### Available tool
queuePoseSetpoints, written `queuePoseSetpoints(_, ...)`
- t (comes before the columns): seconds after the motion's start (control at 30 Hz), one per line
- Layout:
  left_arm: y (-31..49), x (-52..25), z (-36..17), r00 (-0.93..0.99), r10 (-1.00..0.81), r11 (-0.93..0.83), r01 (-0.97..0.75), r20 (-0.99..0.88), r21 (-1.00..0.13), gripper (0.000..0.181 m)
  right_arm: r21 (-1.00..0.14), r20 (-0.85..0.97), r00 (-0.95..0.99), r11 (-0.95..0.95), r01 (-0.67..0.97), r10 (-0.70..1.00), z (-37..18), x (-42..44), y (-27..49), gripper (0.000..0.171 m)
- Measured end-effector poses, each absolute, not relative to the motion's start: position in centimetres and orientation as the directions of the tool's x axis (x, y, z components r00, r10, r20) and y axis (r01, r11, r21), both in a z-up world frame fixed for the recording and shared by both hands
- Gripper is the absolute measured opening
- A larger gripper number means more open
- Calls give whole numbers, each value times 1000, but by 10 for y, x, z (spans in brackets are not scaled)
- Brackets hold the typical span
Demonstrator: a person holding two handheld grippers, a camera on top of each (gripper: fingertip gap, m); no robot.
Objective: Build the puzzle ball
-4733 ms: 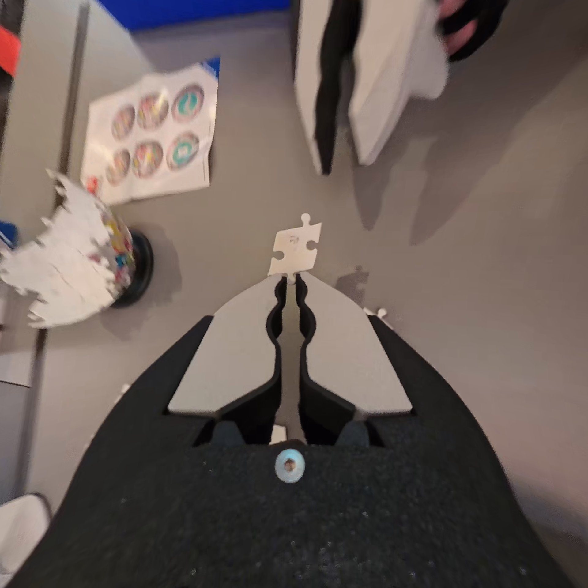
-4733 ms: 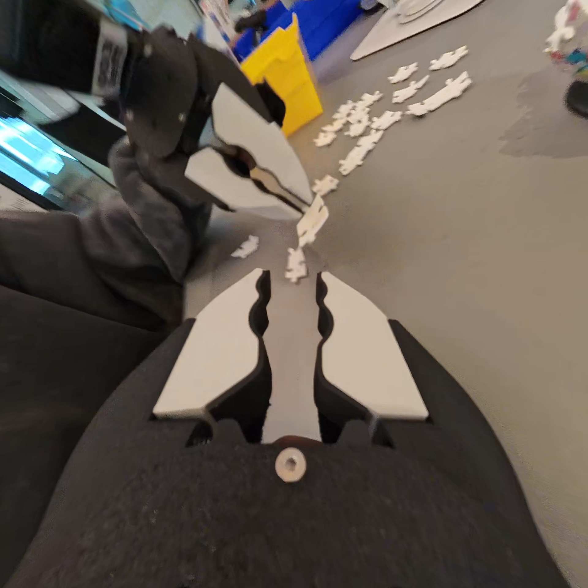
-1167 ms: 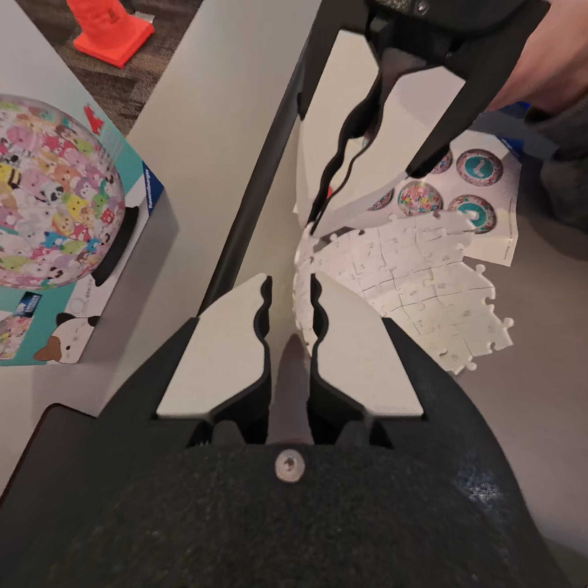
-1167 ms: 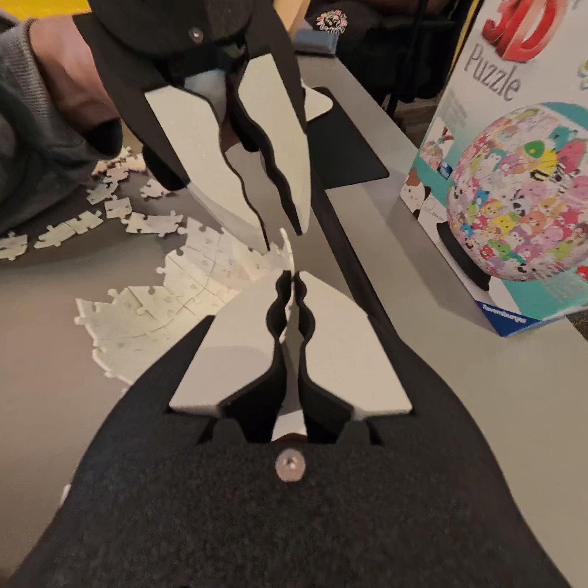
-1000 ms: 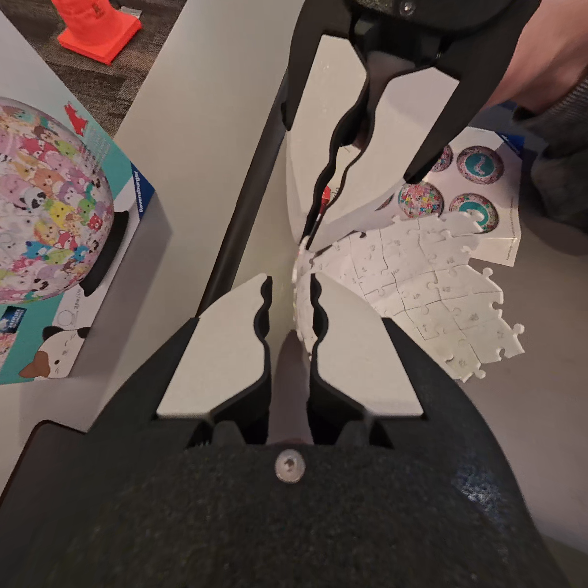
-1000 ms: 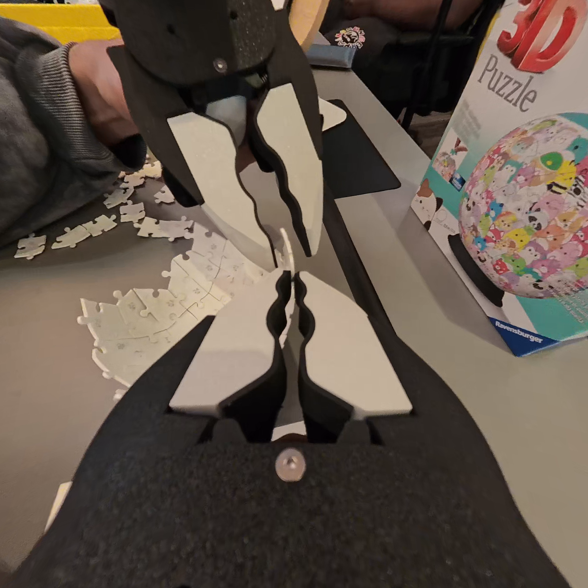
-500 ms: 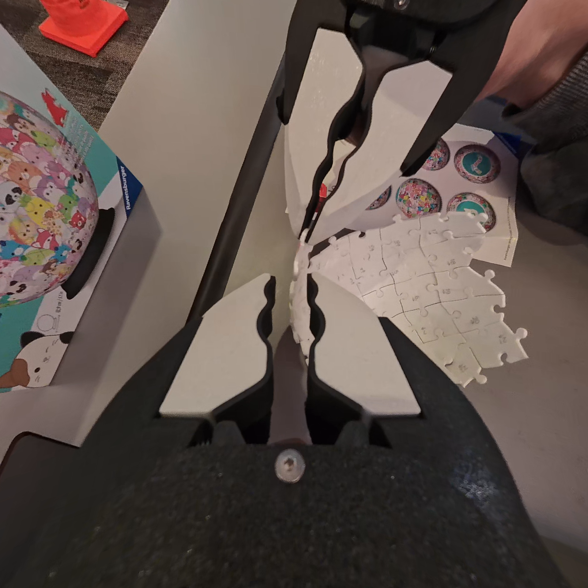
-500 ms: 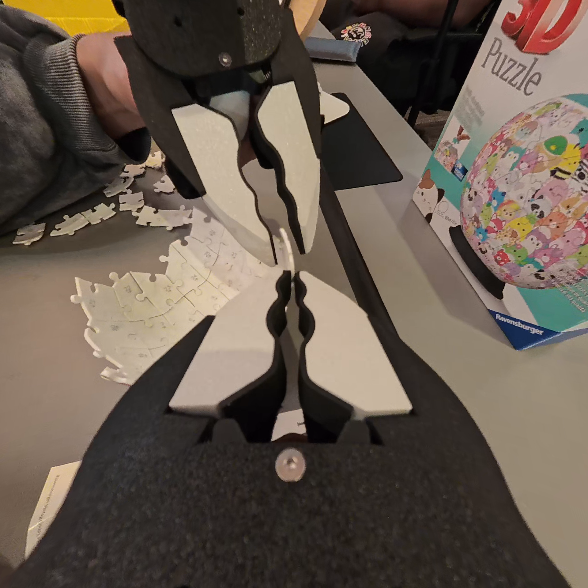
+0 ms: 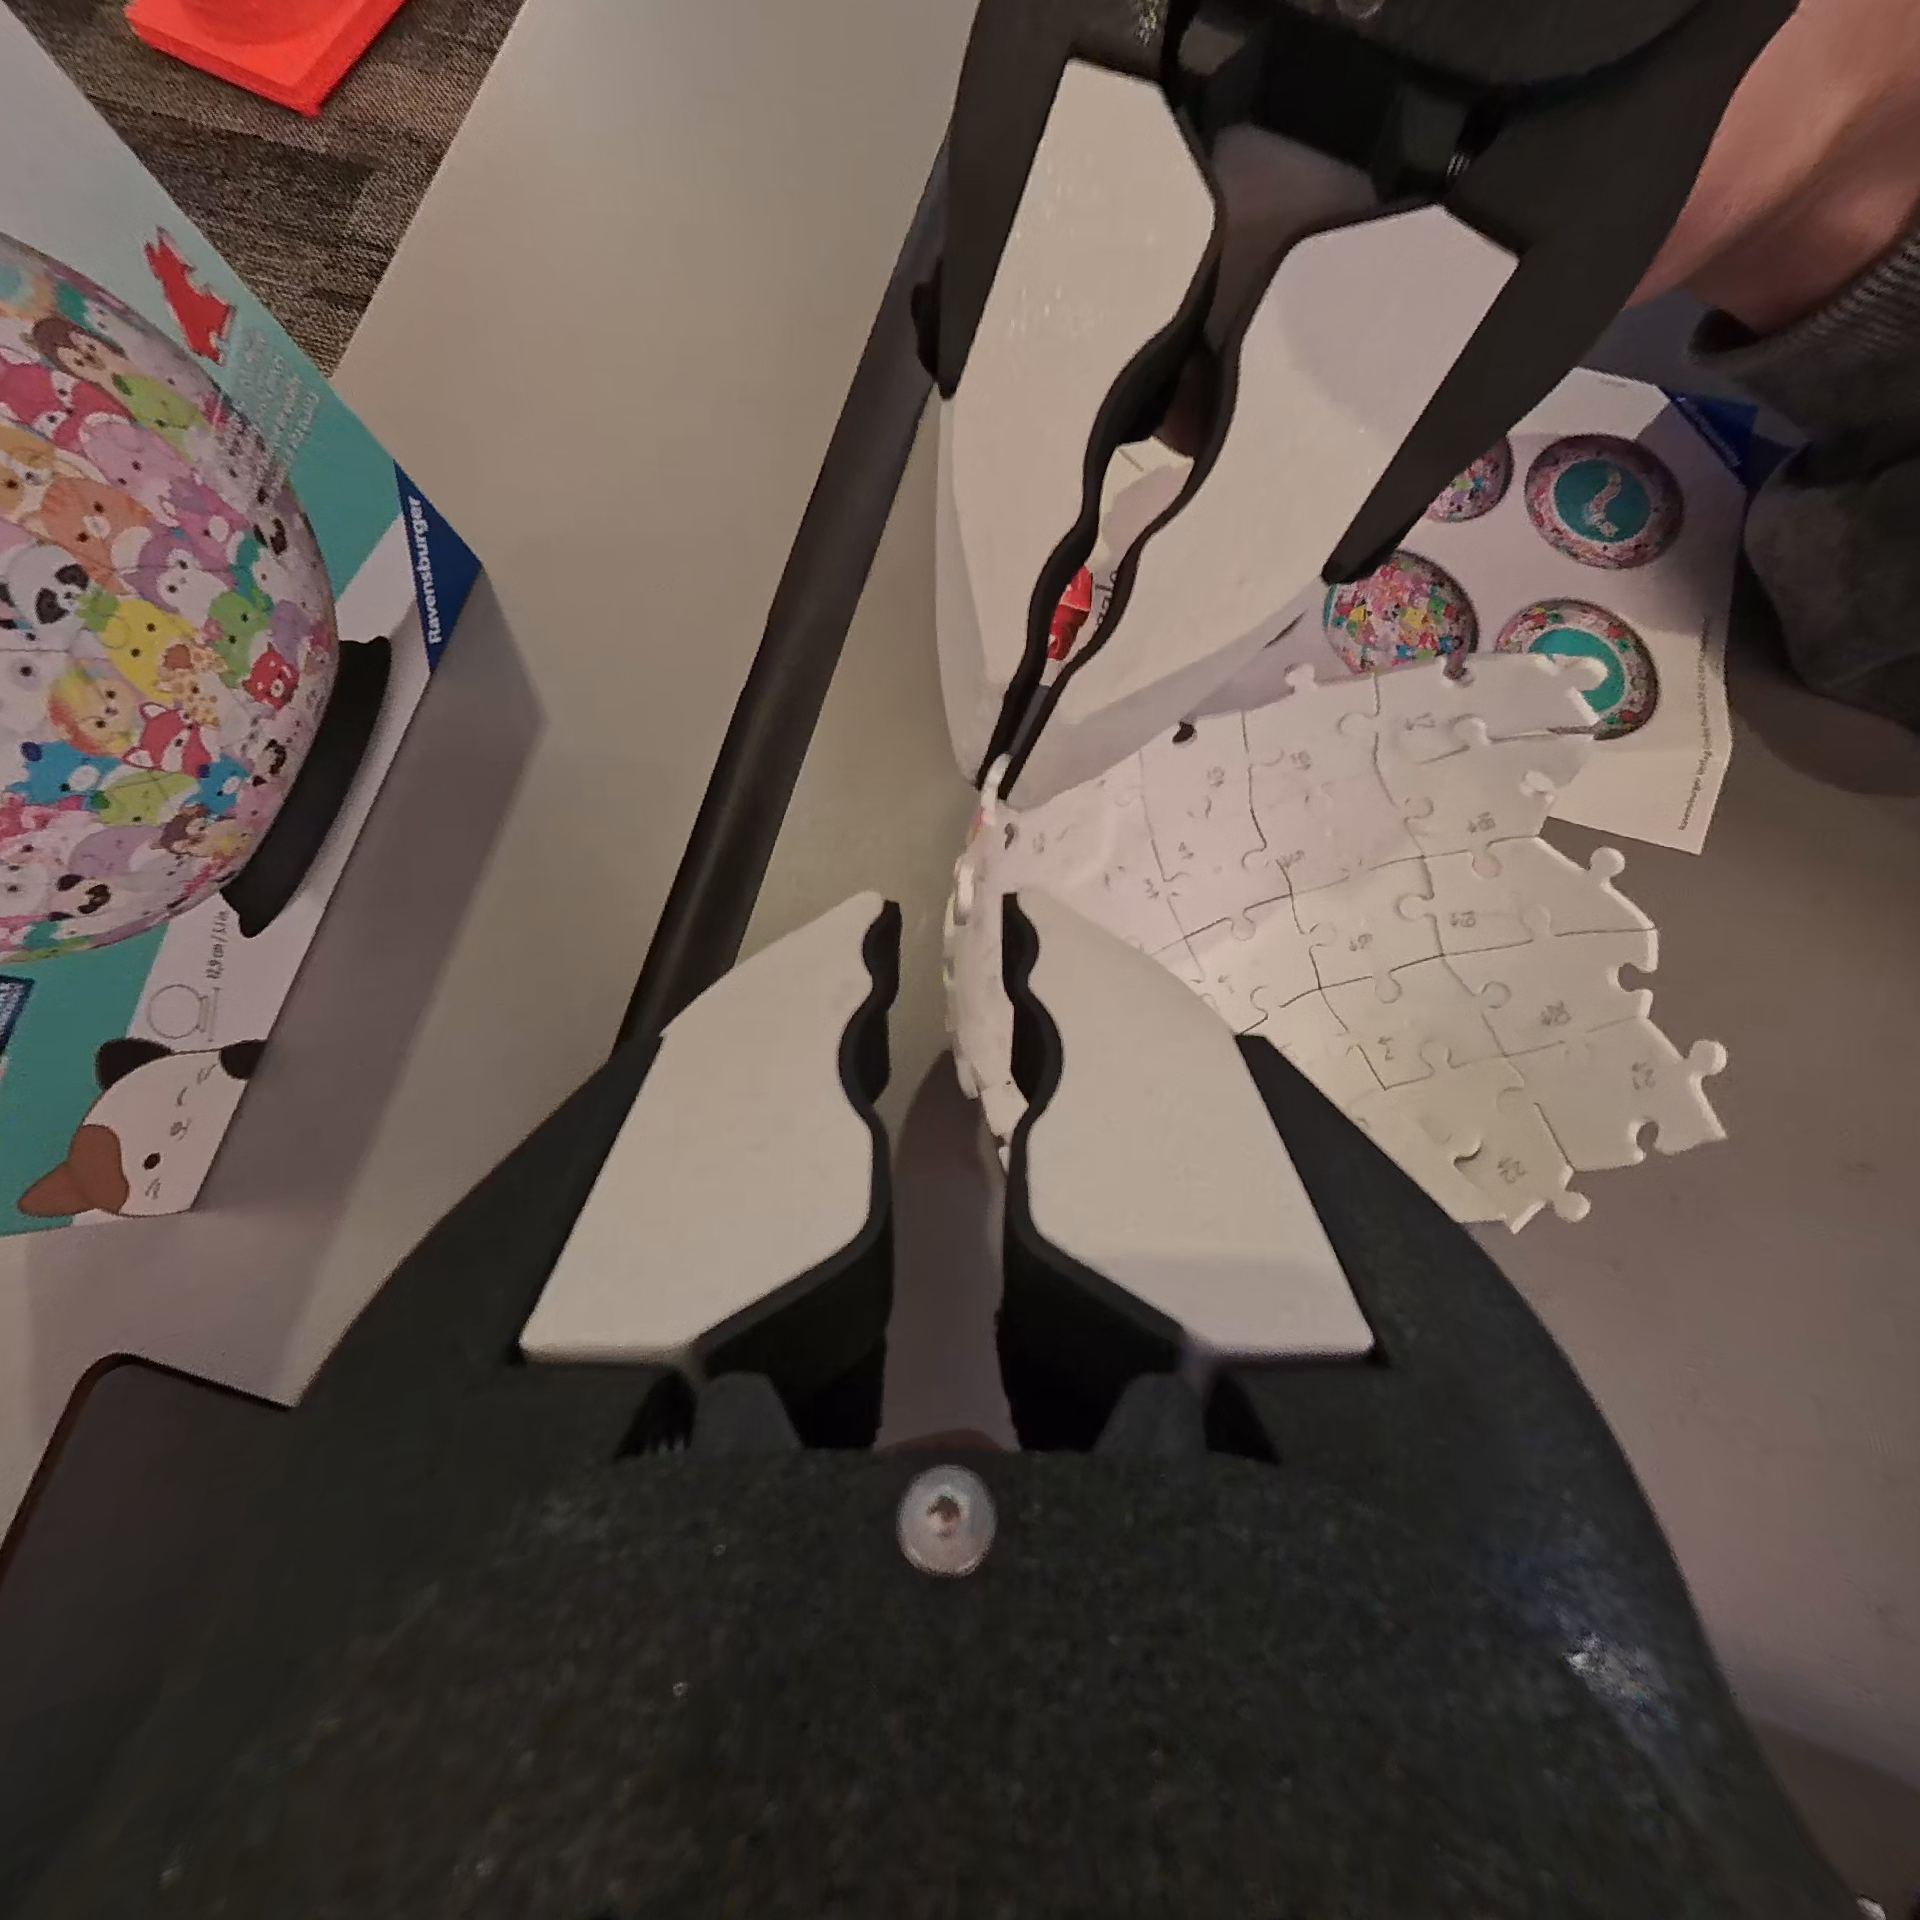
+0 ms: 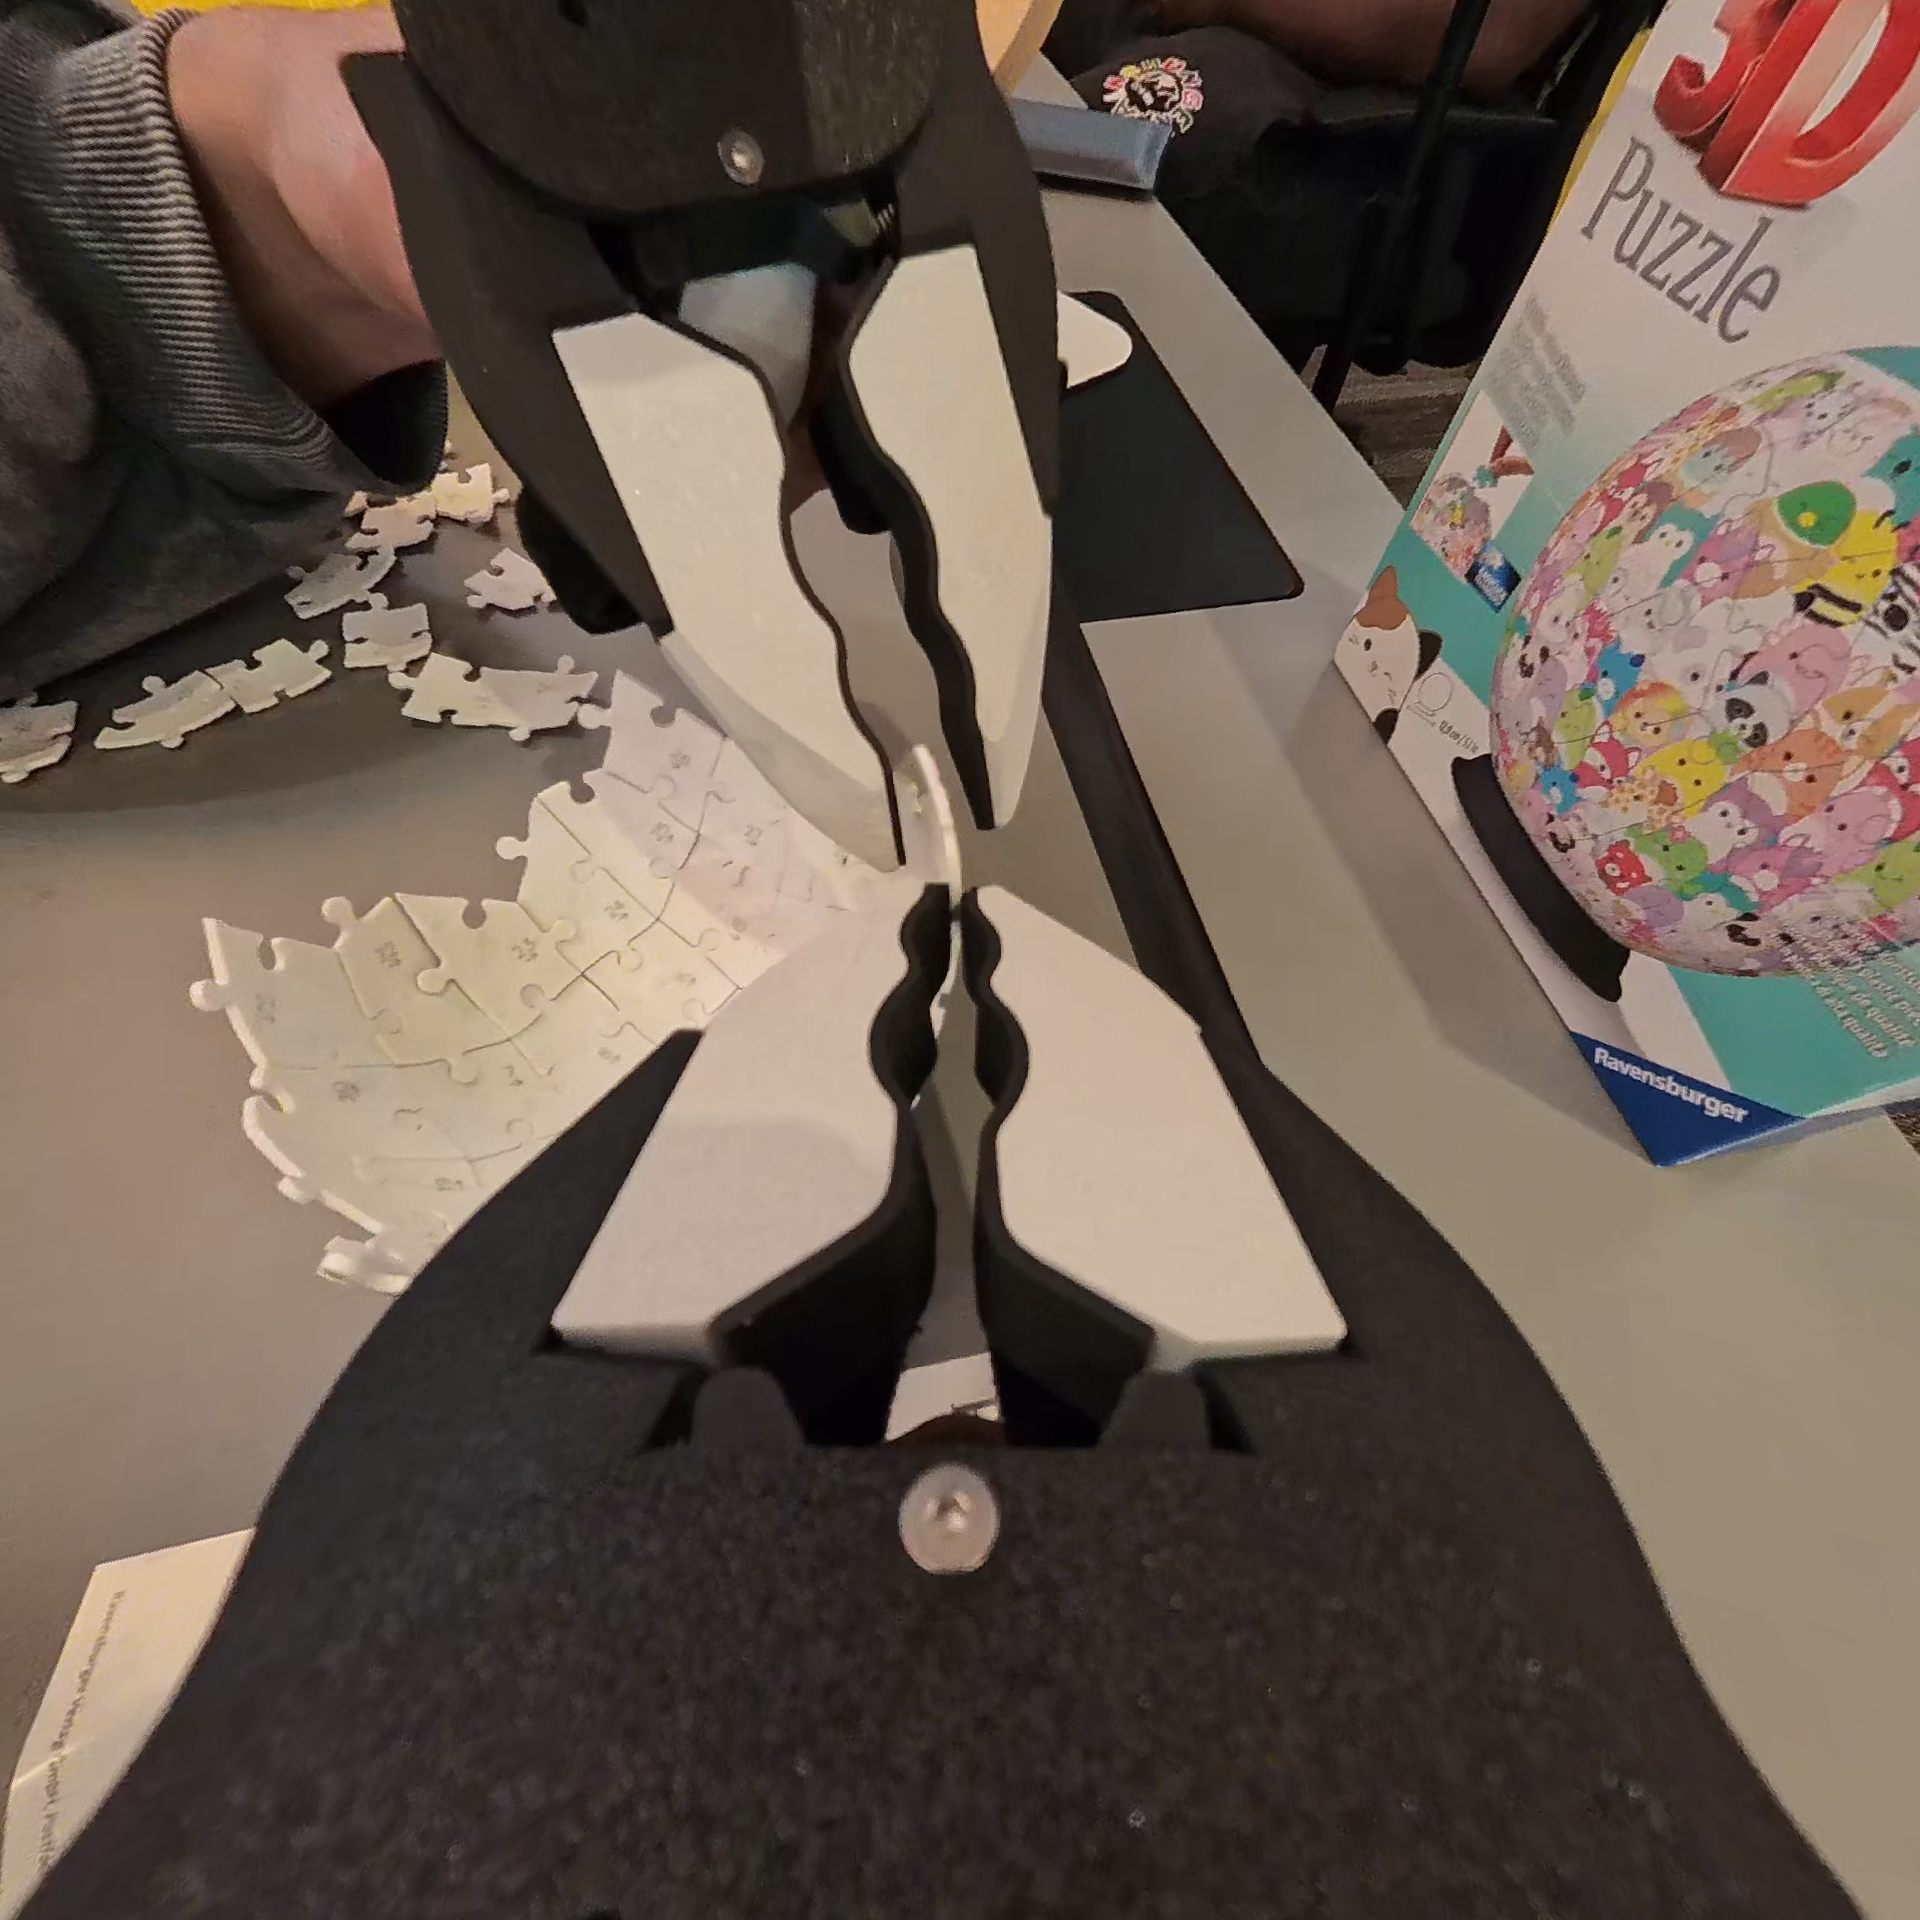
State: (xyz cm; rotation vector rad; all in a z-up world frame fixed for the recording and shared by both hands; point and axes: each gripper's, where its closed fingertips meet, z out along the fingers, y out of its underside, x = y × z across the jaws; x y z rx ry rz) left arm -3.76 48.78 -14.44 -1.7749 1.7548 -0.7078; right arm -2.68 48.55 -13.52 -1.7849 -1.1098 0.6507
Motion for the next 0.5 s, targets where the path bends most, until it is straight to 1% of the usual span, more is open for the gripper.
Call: queuePoseSetpoints(0.5,486,-38,-151,1,-1000,-12,-728,17,-685,13,-893,40,459,-175,415,887,-135,-25,490,2)
